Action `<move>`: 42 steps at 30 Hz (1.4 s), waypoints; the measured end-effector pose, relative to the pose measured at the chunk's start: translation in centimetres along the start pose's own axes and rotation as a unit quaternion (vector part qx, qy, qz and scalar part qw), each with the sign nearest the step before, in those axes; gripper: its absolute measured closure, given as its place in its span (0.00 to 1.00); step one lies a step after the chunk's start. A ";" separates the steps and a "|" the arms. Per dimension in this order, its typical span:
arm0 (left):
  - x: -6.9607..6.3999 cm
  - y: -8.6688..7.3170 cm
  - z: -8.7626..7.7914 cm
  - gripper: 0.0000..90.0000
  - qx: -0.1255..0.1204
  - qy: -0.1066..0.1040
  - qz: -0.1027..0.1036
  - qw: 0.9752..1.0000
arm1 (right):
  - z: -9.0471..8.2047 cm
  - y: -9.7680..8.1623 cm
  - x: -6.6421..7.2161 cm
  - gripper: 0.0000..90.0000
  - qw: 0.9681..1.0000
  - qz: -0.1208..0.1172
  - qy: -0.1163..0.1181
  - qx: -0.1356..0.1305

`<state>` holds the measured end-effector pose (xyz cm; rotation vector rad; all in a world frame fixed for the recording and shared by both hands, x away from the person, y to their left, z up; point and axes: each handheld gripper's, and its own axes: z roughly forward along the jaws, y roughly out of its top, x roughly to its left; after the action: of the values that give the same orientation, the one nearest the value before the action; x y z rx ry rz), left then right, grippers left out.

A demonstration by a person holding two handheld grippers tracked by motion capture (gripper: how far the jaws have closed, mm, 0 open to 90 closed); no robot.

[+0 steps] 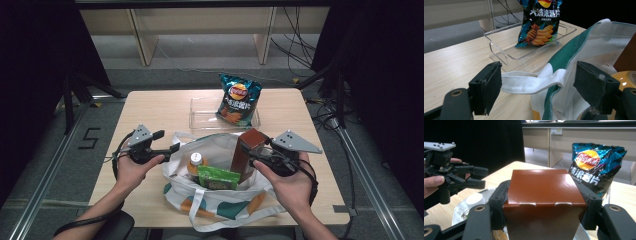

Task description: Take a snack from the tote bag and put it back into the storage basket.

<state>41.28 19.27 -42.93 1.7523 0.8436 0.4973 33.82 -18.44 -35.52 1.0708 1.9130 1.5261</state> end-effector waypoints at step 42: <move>-0.1 0.1 0.2 0.24 0.000 -0.002 0.001 1.000 | -0.8 5.3 -1.3 0.44 0.998 -0.002 -0.035 -0.045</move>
<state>41.36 19.11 -42.89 1.7528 0.8390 0.4936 35.42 -19.54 -30.37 1.0657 1.7817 1.5364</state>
